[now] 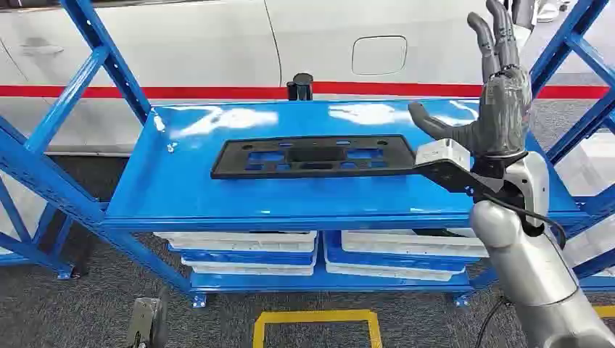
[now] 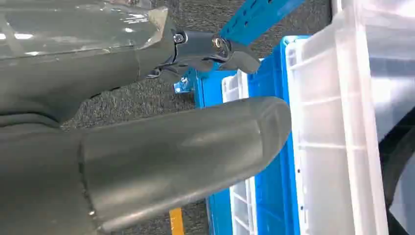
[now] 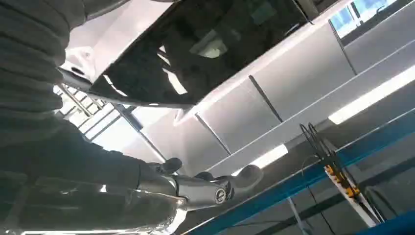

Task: Take the parts from the cabinet and place them on the table.

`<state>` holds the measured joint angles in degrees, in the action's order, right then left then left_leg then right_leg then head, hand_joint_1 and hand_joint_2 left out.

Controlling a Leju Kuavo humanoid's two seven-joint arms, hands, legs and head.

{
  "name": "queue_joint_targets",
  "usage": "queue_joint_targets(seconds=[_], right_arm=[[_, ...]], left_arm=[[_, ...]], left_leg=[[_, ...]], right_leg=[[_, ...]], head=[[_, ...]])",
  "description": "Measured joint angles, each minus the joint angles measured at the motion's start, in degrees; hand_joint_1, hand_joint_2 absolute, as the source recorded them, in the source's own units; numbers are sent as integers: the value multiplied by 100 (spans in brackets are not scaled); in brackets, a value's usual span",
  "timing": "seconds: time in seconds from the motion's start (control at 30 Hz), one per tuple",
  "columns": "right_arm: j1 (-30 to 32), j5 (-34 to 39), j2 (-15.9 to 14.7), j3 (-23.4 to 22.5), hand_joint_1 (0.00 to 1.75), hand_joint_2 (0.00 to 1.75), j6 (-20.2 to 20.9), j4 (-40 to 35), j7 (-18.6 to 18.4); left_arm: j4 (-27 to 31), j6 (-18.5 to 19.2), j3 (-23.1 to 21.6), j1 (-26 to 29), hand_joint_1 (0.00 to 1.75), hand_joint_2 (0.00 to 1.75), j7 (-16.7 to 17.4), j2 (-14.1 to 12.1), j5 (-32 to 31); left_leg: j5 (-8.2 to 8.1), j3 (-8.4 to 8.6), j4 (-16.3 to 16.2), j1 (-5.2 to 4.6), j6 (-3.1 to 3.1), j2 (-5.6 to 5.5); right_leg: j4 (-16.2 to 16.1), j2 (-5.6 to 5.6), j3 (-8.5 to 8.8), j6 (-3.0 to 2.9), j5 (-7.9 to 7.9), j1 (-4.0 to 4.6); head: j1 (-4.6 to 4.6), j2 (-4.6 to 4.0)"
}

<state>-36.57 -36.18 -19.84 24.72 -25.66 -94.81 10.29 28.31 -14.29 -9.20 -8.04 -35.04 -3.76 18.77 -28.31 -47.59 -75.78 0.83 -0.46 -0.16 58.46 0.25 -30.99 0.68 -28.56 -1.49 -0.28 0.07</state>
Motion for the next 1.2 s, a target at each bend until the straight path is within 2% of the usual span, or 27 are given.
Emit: queue_joint_targets(seconds=[0.03, 0.1, 0.13, 0.37, 0.47, 0.5, 0.53, 0.57, 0.63, 0.7, 0.77, 0.8, 1.0, 1.2], right_arm=[[23, 40, -7, 0, 0, 175, 0, 0, 4], [47, 145, -22, 0, 0, 175, 57, 0, 31], [48, 158, -22, 2, 0, 175, 92, 0, 37], [48, 158, -22, 2, 0, 175, 92, 0, 37], [46, 164, -29, 7, 0, 175, 151, 0, 37], [83, 66, -74, 55, 0, 175, 519, -5, -2], [93, 34, -79, 65, 0, 175, 580, -7, -19], [129, -142, -99, 145, 0, 175, 875, -22, -103], [360, -989, -103, 894, 0, 175, 1738, -280, -433], [391, -1136, -109, 1036, 0, 175, 1953, -295, -502], [453, -1250, -125, 1146, 0, 175, 2020, -324, -586], [481, -1280, -138, 1191, 0, 175, 2019, -345, -616], [640, -1337, -293, 1338, 0, 175, 2015, -512, -678], [701, -1337, -411, 1364, 0, 175, 2013, -582, -682]], left_arm=[[-5, -2, 0, 0, 0, 0, -2, -4, 18], [-9, -9, 0, -1, 0, 0, -15, -22, 44], [-9, -7, -2, -1, 0, 0, -15, -22, 50], [-9, -7, -2, -1, 0, 0, -15, -22, 50], [-11, -7, -4, -12, 0, 0, -17, -24, 64], [-15, -7, -31, 7, 0, 0, -42, -24, 123], [-15, -7, -35, 7, 0, 0, -46, -24, 129], [-15, -7, -63, 6, 0, 0, -63, -26, 166], [-15, 22, -175, 7, 0, 0, -101, -20, 221], [-15, 26, -225, 4, 0, 0, -101, -11, 195], [-15, 26, -265, -6, 0, 0, -101, 7, 129], [-15, 26, -280, -14, 0, 0, -92, 20, 94], [-15, -26, -374, -142, 0, 0, 103, 112, 33], [-15, -26, -404, -186, 0, 0, 105, 166, 18]], left_leg=[[195, 145, 305, 21, -9, 2], [692, 740, 1414, 40, -9, 24], [708, 842, 1618, 41, -4, 42], [697, 846, 1633, 41, -4, 43], [589, 932, 1670, 12, 0, 42], [626, 941, 1711, -9, 57, 6], [625, 943, 1710, -15, 58, 3], [619, 940, 1707, -43, 69, -15], [567, 951, 1708, -68, 173, -44], [565, 955, 1706, -72, 177, -43], [565, 958, 1705, -73, 178, -44], [565, 959, 1705, -73, 179, -44], [565, 969, 1706, -73, 179, -42], [566, 979, 1706, -69, 179, -42]], right_leg=[[1, 1, 16, 11, -22, -12], [0, 2, 90, 72, -81, -38], [-1, 0, 100, 92, -95, -32], [-1, 0, 102, 96, -97, -32], [0, 1, 91, 127, -116, 1], [3, -7, 98, 137, -145, 93], [-8, -4, 97, 136, -145, 80], [-49, -25, 121, 144, -141, 64], [-164, -62, 156, 153, -139, 50], [-167, -61, 154, 166, -133, 41], [-168, -61, 157, 223, -140, 35], [-168, -61, 157, 227, -139, 35], [-168, -60, 202, 229, -138, 39], [-167, -60, 204, 229, -139, 39]], head=[[-7, 0], [-9, 0], [-16, 0], [-16, 0], [-13, 0], [-7, 0], [-7, 0], [-9, 0], [-7, 0], [-9, 0], [-9, 0], [-11, 0], [-9, 0], [-11, 0]])
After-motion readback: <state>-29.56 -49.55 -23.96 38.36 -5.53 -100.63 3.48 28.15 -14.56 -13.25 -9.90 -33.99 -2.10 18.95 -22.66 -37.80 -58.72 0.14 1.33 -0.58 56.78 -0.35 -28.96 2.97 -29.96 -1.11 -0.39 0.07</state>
